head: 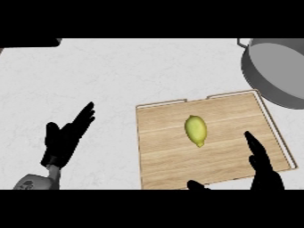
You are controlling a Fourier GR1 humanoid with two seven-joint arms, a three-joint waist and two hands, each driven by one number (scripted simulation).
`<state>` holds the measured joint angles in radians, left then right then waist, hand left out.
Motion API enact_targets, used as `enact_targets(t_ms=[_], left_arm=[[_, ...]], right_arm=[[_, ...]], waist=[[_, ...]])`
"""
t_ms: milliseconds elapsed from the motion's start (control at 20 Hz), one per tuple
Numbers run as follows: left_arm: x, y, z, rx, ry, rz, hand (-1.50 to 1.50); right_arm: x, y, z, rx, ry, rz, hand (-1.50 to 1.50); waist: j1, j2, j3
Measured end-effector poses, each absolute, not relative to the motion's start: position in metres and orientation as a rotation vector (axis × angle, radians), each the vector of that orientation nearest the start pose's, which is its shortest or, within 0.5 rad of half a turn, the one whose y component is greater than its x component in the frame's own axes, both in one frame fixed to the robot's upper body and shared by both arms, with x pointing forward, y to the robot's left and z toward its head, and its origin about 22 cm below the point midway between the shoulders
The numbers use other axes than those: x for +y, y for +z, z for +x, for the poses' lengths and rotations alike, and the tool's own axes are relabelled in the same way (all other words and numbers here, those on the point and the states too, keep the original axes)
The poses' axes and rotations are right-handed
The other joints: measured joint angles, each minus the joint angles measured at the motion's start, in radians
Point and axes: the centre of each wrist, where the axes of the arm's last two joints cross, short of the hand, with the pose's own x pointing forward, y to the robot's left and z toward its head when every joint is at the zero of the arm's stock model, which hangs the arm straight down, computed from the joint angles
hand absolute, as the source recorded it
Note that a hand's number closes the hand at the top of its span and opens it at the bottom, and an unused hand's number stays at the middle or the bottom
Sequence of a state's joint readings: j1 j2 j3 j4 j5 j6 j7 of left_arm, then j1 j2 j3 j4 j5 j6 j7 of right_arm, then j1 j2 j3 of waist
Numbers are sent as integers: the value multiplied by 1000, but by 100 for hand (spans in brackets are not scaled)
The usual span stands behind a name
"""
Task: Pick the lemon from the tray and place it in the pot
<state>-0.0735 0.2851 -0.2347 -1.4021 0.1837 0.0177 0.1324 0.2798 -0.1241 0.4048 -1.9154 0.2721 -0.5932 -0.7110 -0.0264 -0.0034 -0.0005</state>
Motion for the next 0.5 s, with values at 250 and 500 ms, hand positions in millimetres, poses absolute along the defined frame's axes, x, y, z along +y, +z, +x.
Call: enact_targets(t_ms=[250,500], left_arm=[[243,-24,253,-1272,-265,-44,0],[243,-24,256,-1276,-273,-50,0]], right_arm=[[-184,46,136,-2241,198,-477,-150],[-175,60,144,-2087,212,-421,-150]], waist=[[11,2,-1],[24,4,-1]])
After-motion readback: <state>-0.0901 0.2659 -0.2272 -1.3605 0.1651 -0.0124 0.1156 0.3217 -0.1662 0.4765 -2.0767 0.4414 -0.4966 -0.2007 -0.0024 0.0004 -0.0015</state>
